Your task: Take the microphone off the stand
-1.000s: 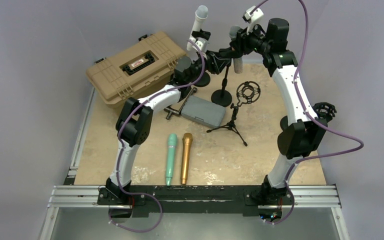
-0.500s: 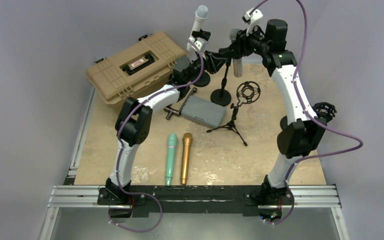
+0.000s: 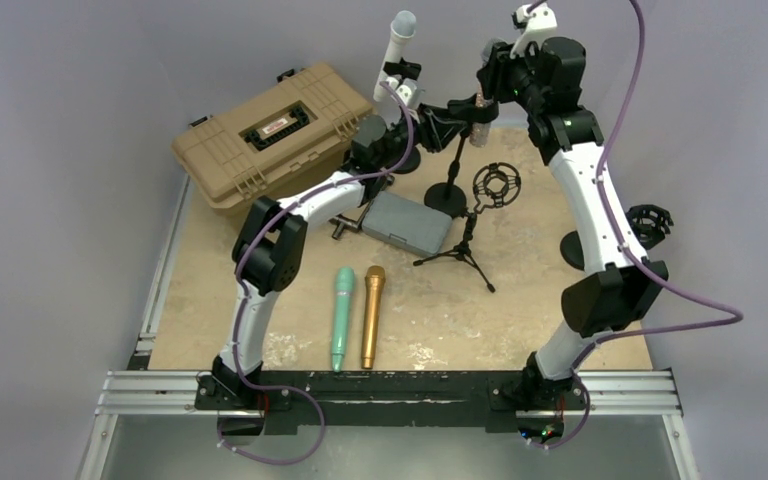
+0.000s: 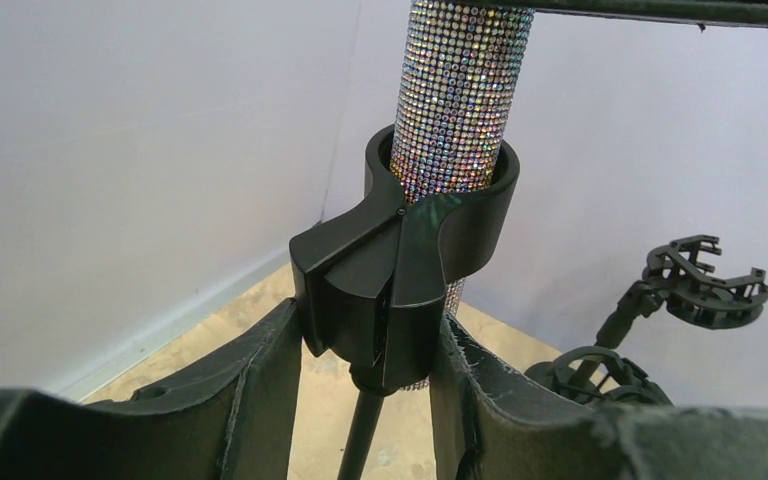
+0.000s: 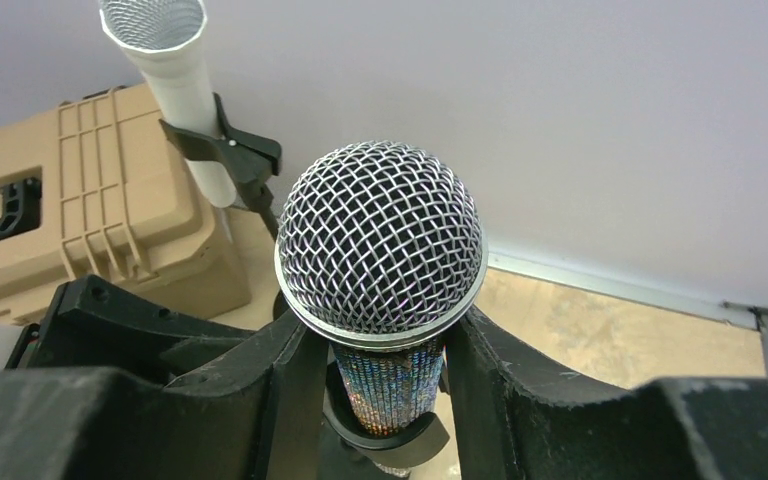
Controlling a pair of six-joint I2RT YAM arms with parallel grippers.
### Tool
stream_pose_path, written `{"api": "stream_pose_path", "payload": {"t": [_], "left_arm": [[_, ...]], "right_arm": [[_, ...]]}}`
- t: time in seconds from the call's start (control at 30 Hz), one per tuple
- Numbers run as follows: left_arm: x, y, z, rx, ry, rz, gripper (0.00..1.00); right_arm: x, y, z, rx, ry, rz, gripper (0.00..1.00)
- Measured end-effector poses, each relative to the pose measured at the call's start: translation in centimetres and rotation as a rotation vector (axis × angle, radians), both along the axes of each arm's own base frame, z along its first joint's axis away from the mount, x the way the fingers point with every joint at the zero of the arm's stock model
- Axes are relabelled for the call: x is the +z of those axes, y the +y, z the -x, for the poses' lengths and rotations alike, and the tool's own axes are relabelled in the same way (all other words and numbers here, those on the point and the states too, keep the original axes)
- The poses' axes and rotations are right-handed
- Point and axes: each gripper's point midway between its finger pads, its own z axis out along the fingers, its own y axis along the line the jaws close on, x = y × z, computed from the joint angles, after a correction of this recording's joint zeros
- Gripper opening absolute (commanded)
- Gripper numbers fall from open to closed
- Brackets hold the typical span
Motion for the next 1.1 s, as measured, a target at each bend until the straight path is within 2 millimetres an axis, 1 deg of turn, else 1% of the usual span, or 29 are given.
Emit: {"api": "stream_pose_path", "payload": {"t": [0.1,0.2,0.27,0.37,0.43,0.53,0.83,1.0,1.1], "left_arm": [[0.5,-0.8,1.0,-0.021,-0.014,0.000,0.00],[1.3,-1.0,1.4,-0.023,-0.024,0.008,0.00],[1.4,-0.8,1.3,-0.016,-0.021,0.008,0.00],[1.4,-0.1,0.5,0.012,-0.011,0.010,0.00],[1.1,0.3,0.2,0.019,-0.003,0.005,0.00],[0.4,0.6,-0.2,0.017,0.014,-0.012,0.00],[-0.6,-0.1,-0.6,-0.002,0.014,-0.019,0.00],[-0.8,0.4,-1.2,0.024,0.015,-0.012,0.00],[-0.7,0.6,-1.5,0.035,0.015,-0.010,0.00]], "right_arm": [[0.4,-1.1,1.3,-0.060,-0.021,-0.020,0.00],[1.2,-1.3,1.5,-0.069,-0.047,-0.030,0.00],[1.5,-0.7,1.1,-0.037,-0.048,-0.018,0.00],[1.7,0.6,0.0,0.044,-0.051,0.027,0.00],[1.2,1.4,-0.5,0.102,-0.049,0.062,0.00],[0.6,2.3,-0.7,0.176,-0.057,0.110,0.00],[-0.3,2.9,-0.7,0.284,-0.079,0.183,0.00],[-0.2,3.9,-1.9,0.335,-0.107,0.179,0.00],[0.0,4.3,-2.1,0.354,-0.121,0.170,0.00]]}}
